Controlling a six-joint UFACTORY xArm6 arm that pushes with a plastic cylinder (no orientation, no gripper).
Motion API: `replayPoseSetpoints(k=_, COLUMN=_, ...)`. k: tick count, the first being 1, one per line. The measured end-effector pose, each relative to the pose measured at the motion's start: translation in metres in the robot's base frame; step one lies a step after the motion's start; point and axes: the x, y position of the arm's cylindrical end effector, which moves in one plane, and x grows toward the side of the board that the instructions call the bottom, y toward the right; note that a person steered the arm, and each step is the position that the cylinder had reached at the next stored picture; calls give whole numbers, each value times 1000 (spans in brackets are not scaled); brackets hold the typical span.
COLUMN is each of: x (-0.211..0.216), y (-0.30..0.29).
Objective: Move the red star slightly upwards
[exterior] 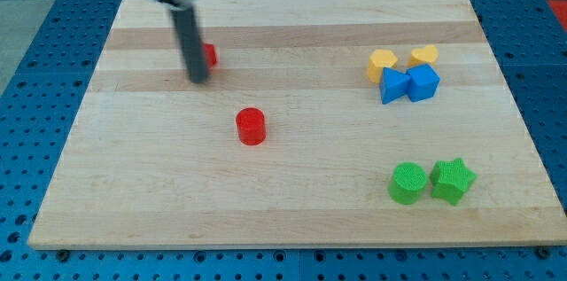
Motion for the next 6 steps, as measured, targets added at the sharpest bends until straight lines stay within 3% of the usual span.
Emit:
replayPoseSetpoints(k=1, x=-39, y=-75)
replayPoseSetpoints(k=2, x=-30, y=-78)
replayPoseSetpoints(k=4, x=24, y=2)
replayPoseSetpoints(k=6, x=-44, y=5)
